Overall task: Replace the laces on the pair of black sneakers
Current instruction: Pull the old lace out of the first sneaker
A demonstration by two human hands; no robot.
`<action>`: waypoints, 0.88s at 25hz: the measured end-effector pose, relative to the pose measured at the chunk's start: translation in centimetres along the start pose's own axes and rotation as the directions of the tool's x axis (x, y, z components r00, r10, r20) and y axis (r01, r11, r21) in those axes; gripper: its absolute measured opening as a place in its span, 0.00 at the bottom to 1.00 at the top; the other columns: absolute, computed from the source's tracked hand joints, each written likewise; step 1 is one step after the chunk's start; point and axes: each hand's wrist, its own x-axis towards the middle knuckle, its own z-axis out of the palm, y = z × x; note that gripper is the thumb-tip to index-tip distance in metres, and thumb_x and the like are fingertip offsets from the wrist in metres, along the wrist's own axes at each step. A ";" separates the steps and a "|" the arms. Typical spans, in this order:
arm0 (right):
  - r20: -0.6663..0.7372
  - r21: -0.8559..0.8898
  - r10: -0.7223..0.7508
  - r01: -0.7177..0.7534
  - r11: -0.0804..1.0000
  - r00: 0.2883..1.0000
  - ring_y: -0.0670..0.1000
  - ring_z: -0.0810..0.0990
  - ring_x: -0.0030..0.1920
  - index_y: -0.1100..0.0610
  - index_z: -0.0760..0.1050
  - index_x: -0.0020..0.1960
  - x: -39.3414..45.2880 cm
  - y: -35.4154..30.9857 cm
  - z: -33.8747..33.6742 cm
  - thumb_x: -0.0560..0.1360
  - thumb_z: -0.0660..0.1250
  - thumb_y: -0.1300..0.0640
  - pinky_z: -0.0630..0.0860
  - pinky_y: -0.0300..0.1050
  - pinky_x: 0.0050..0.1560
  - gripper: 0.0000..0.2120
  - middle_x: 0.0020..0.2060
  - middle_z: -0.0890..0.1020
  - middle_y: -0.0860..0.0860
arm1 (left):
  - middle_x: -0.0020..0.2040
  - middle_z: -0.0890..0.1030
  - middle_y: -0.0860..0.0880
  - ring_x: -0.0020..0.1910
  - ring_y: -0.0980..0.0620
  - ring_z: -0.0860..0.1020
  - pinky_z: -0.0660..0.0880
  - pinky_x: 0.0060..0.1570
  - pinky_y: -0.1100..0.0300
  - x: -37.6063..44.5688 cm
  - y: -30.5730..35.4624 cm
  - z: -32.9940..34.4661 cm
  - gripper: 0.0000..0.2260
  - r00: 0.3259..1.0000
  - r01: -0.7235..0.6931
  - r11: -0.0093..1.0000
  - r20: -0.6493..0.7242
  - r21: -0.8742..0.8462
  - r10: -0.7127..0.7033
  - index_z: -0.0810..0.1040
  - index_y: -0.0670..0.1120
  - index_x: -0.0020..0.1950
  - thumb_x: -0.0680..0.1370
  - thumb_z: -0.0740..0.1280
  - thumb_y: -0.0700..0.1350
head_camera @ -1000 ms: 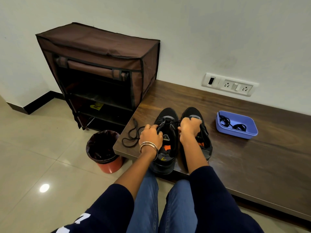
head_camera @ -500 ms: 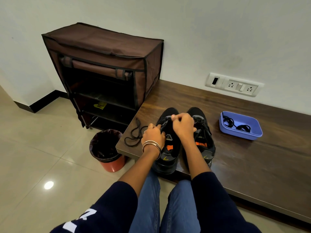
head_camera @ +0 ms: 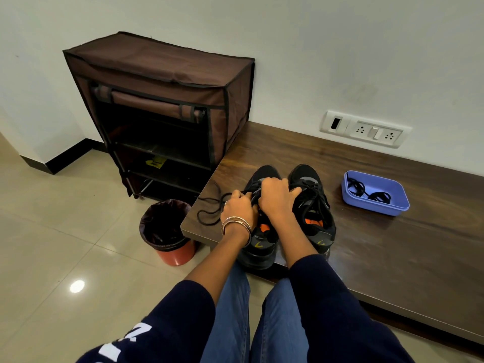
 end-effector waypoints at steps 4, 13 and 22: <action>-0.231 0.231 0.048 0.007 0.973 0.972 0.53 0.76 0.55 0.52 0.77 0.50 0.1 1.0 1.0 0.74 0.65 0.64 0.66 0.55 0.58 0.09 0.40 0.82 0.48 | 0.62 0.71 0.46 0.55 0.42 0.76 0.73 0.47 0.49 -0.1 0.1 -0.2 0.14 1.000 0.002 1.000 -0.006 -0.009 -0.002 0.74 0.49 0.64 0.80 0.60 0.50; -0.386 0.696 0.535 -0.143 0.703 0.752 0.55 0.67 0.62 0.52 0.74 0.54 0.0 2.2 -5.2 0.72 0.63 0.67 0.64 0.54 0.60 0.14 0.56 0.74 0.52 | 0.62 0.71 0.46 0.57 0.42 0.75 0.74 0.50 0.48 -0.1 0.1 0.0 0.15 1.000 0.007 0.999 -0.010 -0.034 -0.008 0.74 0.49 0.65 0.80 0.60 0.50; -0.097 0.042 0.031 -0.027 0.999 0.995 0.57 0.70 0.63 0.55 0.80 0.50 0.6 1.5 2.1 0.75 0.67 0.58 0.64 0.62 0.63 0.06 0.59 0.75 0.53 | 0.61 0.71 0.46 0.56 0.43 0.75 0.74 0.49 0.50 -0.1 0.2 -0.1 0.13 1.000 -0.008 1.000 -0.018 -0.019 0.007 0.74 0.49 0.63 0.80 0.61 0.50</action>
